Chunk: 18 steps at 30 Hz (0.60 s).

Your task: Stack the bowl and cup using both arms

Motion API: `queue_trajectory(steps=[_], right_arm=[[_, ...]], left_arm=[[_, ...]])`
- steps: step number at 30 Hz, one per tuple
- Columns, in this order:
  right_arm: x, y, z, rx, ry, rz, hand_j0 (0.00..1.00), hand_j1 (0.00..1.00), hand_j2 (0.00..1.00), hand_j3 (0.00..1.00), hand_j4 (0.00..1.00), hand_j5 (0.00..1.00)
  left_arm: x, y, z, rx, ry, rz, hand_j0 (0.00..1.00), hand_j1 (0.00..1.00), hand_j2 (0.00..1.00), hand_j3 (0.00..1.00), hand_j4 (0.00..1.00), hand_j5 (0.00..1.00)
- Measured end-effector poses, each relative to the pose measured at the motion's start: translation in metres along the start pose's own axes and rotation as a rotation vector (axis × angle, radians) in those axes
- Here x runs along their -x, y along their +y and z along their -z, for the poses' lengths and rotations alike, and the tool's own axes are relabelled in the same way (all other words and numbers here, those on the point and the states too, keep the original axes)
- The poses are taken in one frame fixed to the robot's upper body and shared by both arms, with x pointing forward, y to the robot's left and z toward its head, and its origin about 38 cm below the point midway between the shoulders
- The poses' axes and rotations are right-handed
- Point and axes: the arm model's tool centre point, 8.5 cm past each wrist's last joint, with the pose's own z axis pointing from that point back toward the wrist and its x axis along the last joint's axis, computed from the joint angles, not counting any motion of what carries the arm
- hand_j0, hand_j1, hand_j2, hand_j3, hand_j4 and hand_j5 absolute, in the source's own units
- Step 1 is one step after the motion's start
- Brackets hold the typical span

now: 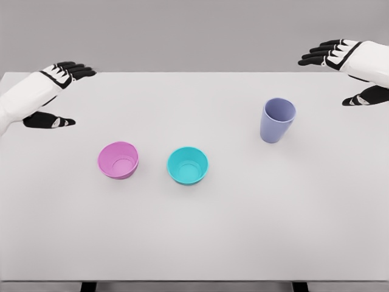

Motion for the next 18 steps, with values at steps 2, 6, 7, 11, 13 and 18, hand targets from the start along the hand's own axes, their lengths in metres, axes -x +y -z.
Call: queue_trajectory(steps=[2, 6, 7, 11, 13, 18], right_arm=[[-0.007, 0.003, 0.002, -0.005, -0.018, -0.004, 1.00, 1.00, 1.00, 1.00, 1.00, 1.00], [-0.015, 0.008, 0.005, -0.015, -0.040, -0.003, 1.00, 1.00, 1.00, 1.00, 1.00, 1.00], [-0.016, 0.008, 0.005, -0.014, -0.043, -0.005, 1.00, 1.00, 1.00, 1.00, 1.00, 1.00], [-0.017, 0.008, 0.006, -0.015, -0.048, -0.009, 1.00, 1.00, 1.00, 1.00, 1.00, 1.00], [-0.018, 0.007, 0.006, -0.016, -0.048, -0.010, 1.00, 1.00, 1.00, 1.00, 1.00, 1.00], [-0.019, 0.007, 0.006, -0.016, -0.051, -0.011, 1.00, 1.00, 1.00, 1.00, 1.00, 1.00]], left_arm=[[0.011, 0.000, -0.006, 0.000, 0.038, 0.000, 1.00, 1.00, 1.00, 1.00, 1.00, 1.00], [0.021, 0.002, -0.012, -0.003, 0.073, 0.005, 1.00, 1.00, 1.00, 1.00, 1.00, 1.00], [0.022, 0.003, -0.013, -0.002, 0.076, 0.007, 1.00, 1.00, 1.00, 1.00, 1.00, 1.00], [0.021, 0.021, -0.007, -0.020, 0.065, 0.047, 1.00, 1.00, 1.00, 1.00, 1.00, 1.00], [0.019, 0.046, 0.003, -0.009, 0.047, 0.095, 1.00, 1.00, 1.00, 1.00, 1.00, 1.00], [0.007, 0.100, 0.035, 0.098, -0.006, 0.217, 1.00, 1.00, 1.00, 1.00, 1.00, 1.00]])
